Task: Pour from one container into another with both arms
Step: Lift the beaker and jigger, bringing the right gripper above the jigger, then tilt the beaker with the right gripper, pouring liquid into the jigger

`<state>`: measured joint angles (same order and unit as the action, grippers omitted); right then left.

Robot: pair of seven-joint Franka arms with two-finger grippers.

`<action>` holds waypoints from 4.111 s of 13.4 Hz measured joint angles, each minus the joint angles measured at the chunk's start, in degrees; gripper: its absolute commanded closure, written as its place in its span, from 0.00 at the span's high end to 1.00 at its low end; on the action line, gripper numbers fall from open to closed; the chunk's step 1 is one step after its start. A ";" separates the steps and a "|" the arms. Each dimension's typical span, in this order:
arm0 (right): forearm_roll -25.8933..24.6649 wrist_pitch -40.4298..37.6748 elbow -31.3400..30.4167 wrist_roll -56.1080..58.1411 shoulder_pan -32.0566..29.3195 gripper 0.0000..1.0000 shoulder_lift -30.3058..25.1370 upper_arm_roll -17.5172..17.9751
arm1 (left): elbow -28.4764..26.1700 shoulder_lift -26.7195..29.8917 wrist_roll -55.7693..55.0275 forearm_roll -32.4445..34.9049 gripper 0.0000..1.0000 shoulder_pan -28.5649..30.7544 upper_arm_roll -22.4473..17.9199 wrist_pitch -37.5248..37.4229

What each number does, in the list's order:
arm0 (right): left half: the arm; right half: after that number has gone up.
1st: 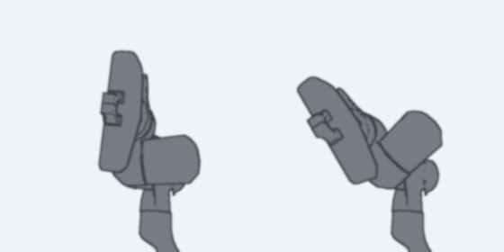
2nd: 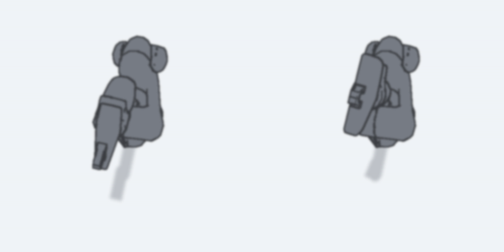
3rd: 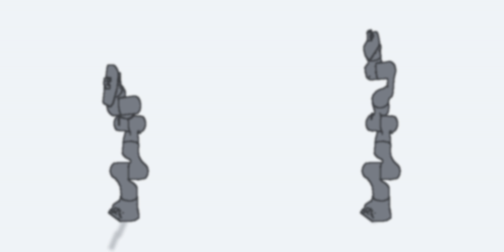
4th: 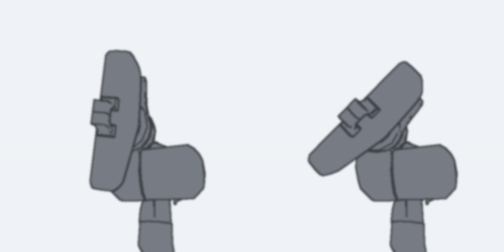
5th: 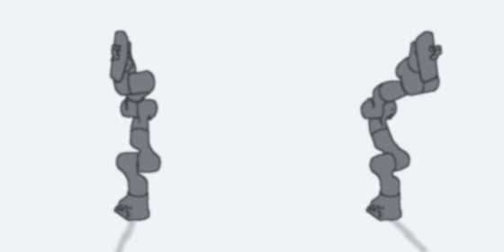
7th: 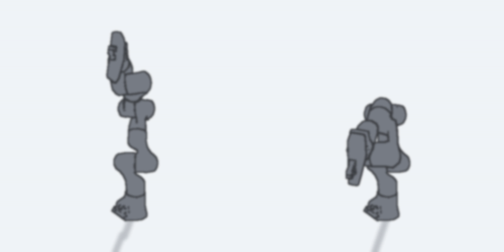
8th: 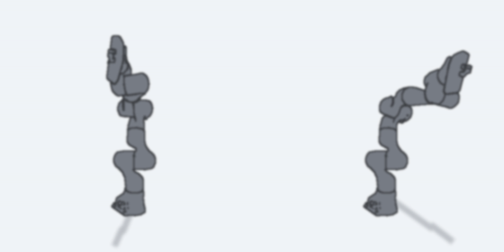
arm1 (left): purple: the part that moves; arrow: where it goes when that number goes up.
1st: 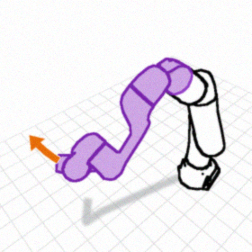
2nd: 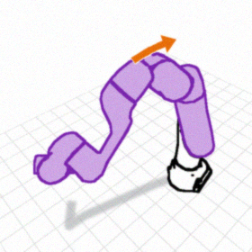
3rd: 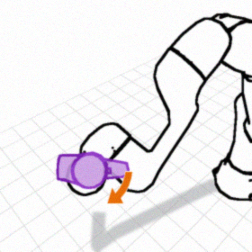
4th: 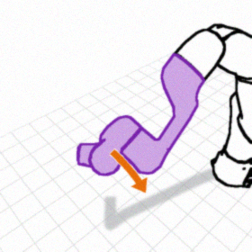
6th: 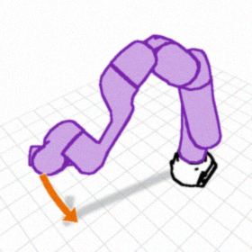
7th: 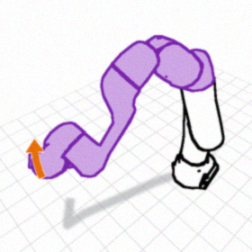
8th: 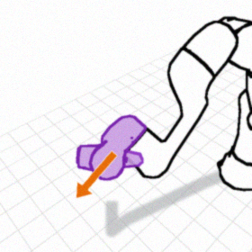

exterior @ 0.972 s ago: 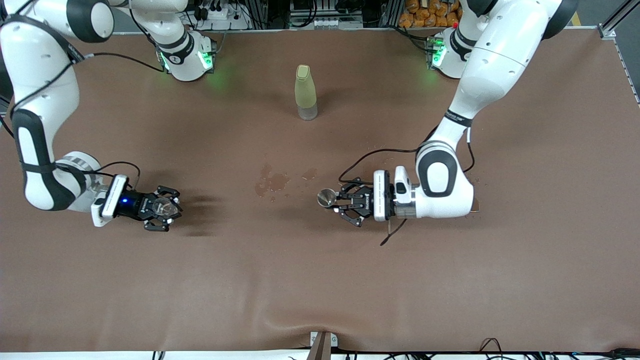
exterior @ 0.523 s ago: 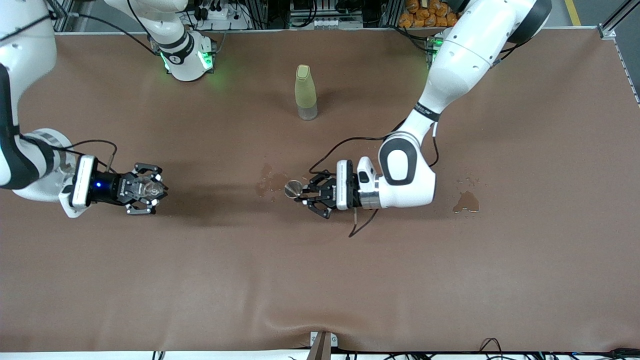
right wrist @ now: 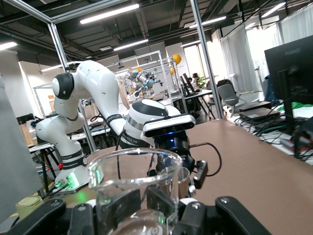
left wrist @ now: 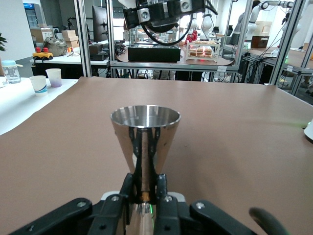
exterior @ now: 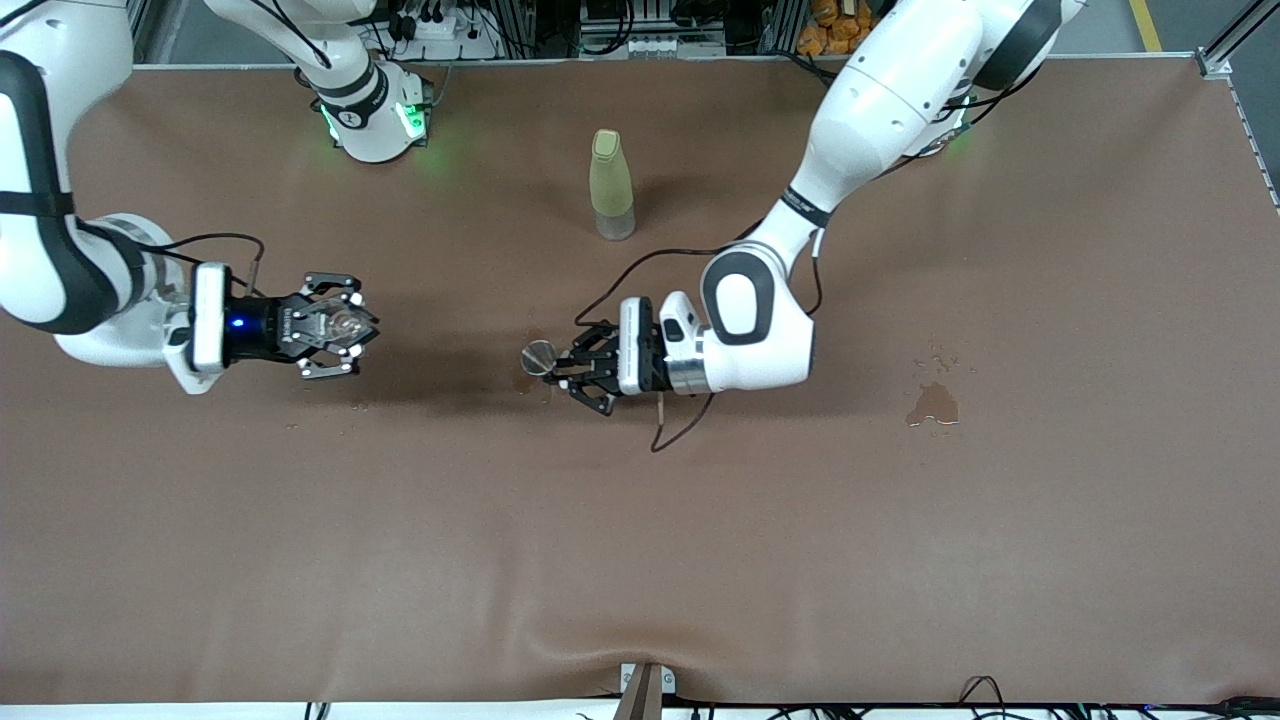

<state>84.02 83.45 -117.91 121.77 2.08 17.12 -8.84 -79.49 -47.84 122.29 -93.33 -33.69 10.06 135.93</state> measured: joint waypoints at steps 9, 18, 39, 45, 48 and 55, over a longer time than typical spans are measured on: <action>9.75 7.40 -7.36 1.36 11.37 0.00 -1.88 0.01 | 2.43 -1.80 0.00 -1.53 0.00 -3.90 -0.16 4.49; 18.06 11.07 -10.36 2.79 19.69 0.00 -1.88 0.08 | 2.54 -2.21 0.00 -2.64 0.00 -5.90 -0.18 6.10; 18.22 10.28 -14.54 -15.58 20.27 0.00 -3.77 0.12 | 3.43 -3.04 0.76 -4.52 0.00 -5.93 -1.54 6.24; 18.22 10.04 -14.71 -22.39 20.41 0.00 -3.82 0.14 | 3.50 -3.04 3.51 -4.79 0.00 -5.92 -1.54 6.24; 18.22 10.03 -14.71 -25.94 20.41 0.00 -3.87 0.14 | 3.54 -3.04 3.68 -4.79 0.00 -5.92 -1.54 6.24; 18.24 10.09 -14.73 -31.29 20.41 0.00 -3.96 0.01 | 3.55 -3.04 3.69 -4.79 0.00 -5.92 -1.54 6.24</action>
<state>102.26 93.54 -132.64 90.48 22.49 13.16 -8.83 -75.94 -50.88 125.98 -98.12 -39.61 8.51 142.17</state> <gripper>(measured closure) 0.855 0.789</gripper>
